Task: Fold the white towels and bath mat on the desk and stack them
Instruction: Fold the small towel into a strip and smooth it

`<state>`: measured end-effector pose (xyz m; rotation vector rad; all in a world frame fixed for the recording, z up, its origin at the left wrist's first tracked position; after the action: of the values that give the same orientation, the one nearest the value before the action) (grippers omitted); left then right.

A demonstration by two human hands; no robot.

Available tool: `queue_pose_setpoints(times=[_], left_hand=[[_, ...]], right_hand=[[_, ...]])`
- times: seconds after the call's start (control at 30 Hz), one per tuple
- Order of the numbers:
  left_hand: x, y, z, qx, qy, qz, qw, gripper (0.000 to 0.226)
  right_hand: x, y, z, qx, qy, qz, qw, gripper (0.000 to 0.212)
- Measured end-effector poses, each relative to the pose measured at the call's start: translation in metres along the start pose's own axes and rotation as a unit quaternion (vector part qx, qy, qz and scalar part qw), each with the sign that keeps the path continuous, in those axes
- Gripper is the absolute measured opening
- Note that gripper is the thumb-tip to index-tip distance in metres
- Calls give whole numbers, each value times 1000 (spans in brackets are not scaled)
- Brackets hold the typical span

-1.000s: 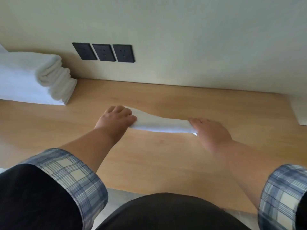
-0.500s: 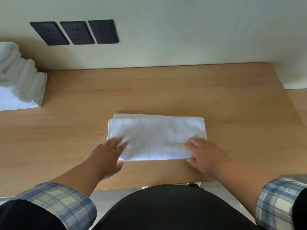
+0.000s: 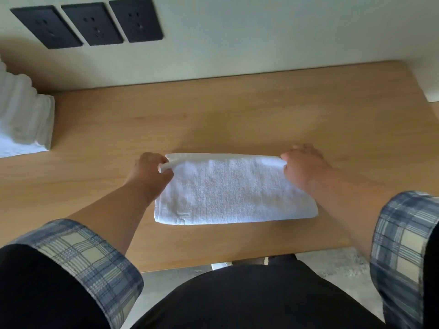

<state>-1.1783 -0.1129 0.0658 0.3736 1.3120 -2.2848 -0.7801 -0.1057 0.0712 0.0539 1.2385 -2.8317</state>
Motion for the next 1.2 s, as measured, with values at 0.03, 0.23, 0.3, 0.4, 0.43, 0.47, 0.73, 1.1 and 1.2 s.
queue_pose_setpoints(times=[0.03,0.23,0.3,0.4,0.43,0.47,0.73,1.1,1.2], left_hand=[[-2,1,2,1,9,35,999,10],[-9,16,-25,32,-43,275,960,19],[-6,21,-37,30,-55,273,960,21],[0,27,-46,28,-81,218,972,27],[2,28,-47,23,-91,204,974,31],[3,29,-47,19,-99,192,976,35],[-23,24,-9,-33,-54,135,989,77],[-48,126,49,147,258,-414,861,89],[-30,100,42,112,191,-426,877,76]], right_hand=[[-1,-1,1,-15,-8,2,1000,41],[-10,7,3,-21,-24,-101,994,5],[-13,7,-3,-28,-12,-95,995,11],[-18,3,-8,-39,14,-102,994,4],[-20,2,-9,-43,23,-109,993,7],[-22,1,-9,-46,30,-112,992,14],[-42,11,18,-110,106,-115,982,55],[41,109,64,8,-149,11,989,94],[19,101,67,-12,-110,20,994,72]])
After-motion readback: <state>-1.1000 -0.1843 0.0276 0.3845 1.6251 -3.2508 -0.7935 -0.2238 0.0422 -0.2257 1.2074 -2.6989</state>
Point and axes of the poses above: each hand's wrist, its own z-axis away from the middle knuckle, its own y-axis out of the palm, x = y × z, the point moved 7 cm from there along -z, towards the middle knuckle, and after that the axes turned 12 degrees about x, right-handed, at the moved point
